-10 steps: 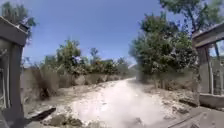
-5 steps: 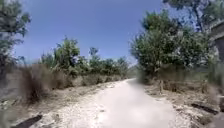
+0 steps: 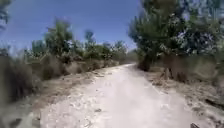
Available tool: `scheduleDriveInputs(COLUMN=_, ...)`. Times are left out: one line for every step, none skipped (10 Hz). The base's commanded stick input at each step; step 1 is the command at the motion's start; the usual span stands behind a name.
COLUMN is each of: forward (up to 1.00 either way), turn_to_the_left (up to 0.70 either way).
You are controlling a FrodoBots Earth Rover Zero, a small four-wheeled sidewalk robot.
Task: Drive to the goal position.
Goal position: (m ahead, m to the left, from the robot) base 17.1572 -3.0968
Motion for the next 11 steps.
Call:
scheduleDriveInputs(forward=0.7, turn_to_the_left=0.0)
scheduleDriveInputs(forward=0.7, turn_to_the_left=0.0)
scheduleDriveInputs(forward=0.7, turn_to_the_left=0.0)
scheduleDriveInputs(forward=0.7, turn_to_the_left=0.0)
scheduleDriveInputs(forward=0.7, turn_to_the_left=0.0)
scheduleDriveInputs(forward=0.7, turn_to_the_left=0.0)
scheduleDriveInputs(forward=0.7, turn_to_the_left=0.0)
scheduleDriveInputs(forward=0.7, turn_to_the_left=0.0)
scheduleDriveInputs(forward=0.7, turn_to_the_left=0.0)
scheduleDriveInputs(forward=0.7, turn_to_the_left=0.0)
scheduleDriveInputs(forward=0.7, turn_to_the_left=0.0)
